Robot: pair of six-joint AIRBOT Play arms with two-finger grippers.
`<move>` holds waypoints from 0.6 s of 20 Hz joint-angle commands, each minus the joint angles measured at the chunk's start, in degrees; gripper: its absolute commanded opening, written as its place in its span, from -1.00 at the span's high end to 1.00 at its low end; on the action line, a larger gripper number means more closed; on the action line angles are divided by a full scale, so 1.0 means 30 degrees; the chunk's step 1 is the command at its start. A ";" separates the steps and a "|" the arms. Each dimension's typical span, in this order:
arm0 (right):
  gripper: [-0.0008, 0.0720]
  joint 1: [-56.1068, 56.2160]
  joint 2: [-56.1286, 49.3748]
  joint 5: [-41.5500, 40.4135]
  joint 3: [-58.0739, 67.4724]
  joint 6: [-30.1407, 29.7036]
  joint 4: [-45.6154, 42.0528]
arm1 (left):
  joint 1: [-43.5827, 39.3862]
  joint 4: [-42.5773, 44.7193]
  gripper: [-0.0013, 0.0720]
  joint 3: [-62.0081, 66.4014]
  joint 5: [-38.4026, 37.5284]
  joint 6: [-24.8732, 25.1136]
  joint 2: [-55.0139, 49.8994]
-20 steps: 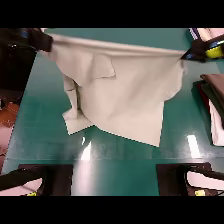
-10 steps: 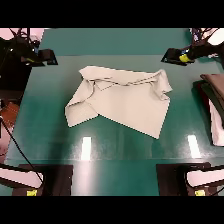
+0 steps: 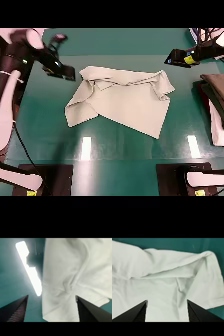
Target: Fold the shirts.
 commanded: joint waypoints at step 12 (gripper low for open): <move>-0.54 0.0000 0.1719 -0.0321 -0.2222 -0.0022 0.0036 | -0.4954 0.7716 -0.96 -0.6266 0.4153 -0.2382 -0.0015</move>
